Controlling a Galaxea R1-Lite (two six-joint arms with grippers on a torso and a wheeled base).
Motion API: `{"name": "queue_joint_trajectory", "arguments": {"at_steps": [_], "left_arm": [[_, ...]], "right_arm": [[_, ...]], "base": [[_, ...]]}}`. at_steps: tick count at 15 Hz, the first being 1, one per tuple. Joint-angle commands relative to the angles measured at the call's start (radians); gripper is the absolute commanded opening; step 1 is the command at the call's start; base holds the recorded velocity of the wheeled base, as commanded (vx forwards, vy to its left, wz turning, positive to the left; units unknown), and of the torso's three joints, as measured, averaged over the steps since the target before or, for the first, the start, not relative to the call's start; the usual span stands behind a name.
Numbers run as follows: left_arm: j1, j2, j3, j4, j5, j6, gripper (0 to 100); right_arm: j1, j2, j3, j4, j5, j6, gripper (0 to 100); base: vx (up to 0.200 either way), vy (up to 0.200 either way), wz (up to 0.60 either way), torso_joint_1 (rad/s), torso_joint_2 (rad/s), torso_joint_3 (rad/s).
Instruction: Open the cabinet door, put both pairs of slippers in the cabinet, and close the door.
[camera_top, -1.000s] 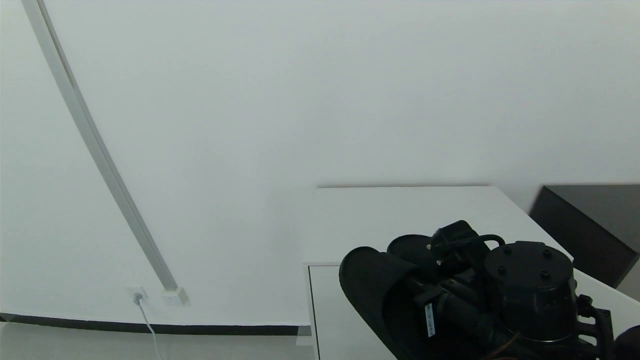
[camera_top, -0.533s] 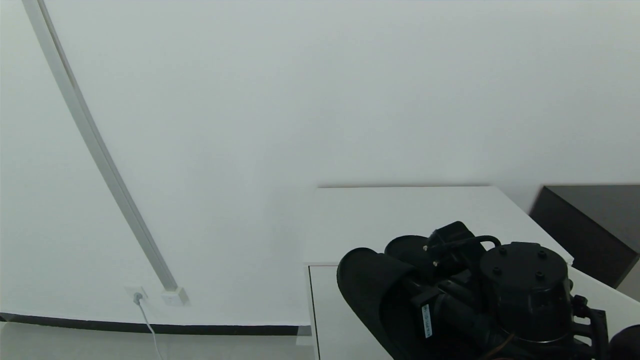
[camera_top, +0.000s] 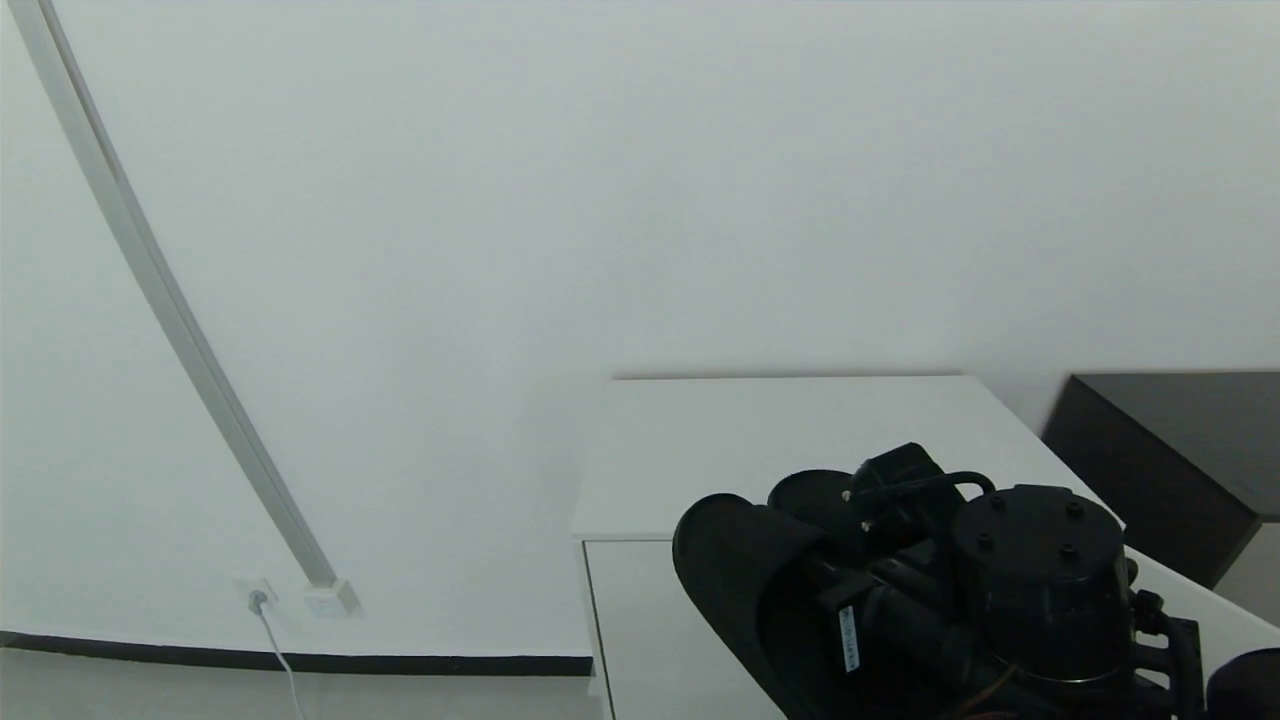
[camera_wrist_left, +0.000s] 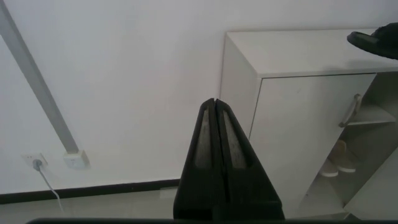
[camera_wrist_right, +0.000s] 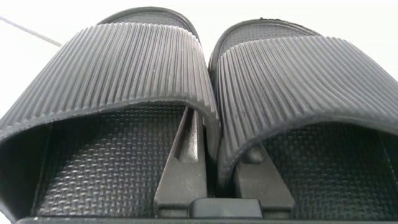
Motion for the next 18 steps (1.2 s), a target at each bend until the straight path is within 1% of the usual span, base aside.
{"name": "queue_joint_trajectory", "arguments": {"at_steps": [1, 13, 18], "left_arm": [[0.000, 0.001, 0.000, 0.000, 0.000, 0.000, 0], [0.000, 0.001, 0.000, 0.000, -0.001, 0.001, 0], [-0.001, 0.001, 0.000, 0.000, 0.000, 0.003, 0]], "right_arm": [[0.001, 0.007, 0.003, -0.001, 0.001, 0.000, 0], [-0.001, 0.002, 0.015, -0.002, -0.001, 0.001, 0], [-0.002, 0.004, 0.018, -0.002, 0.001, 0.003, 0]], "base": [[0.000, -0.200, 0.00, -0.002, 0.00, 0.012], [0.000, -0.200, 0.00, 0.002, 0.00, 0.003], [0.000, 0.000, 0.00, 0.000, 0.00, 0.000]]}}
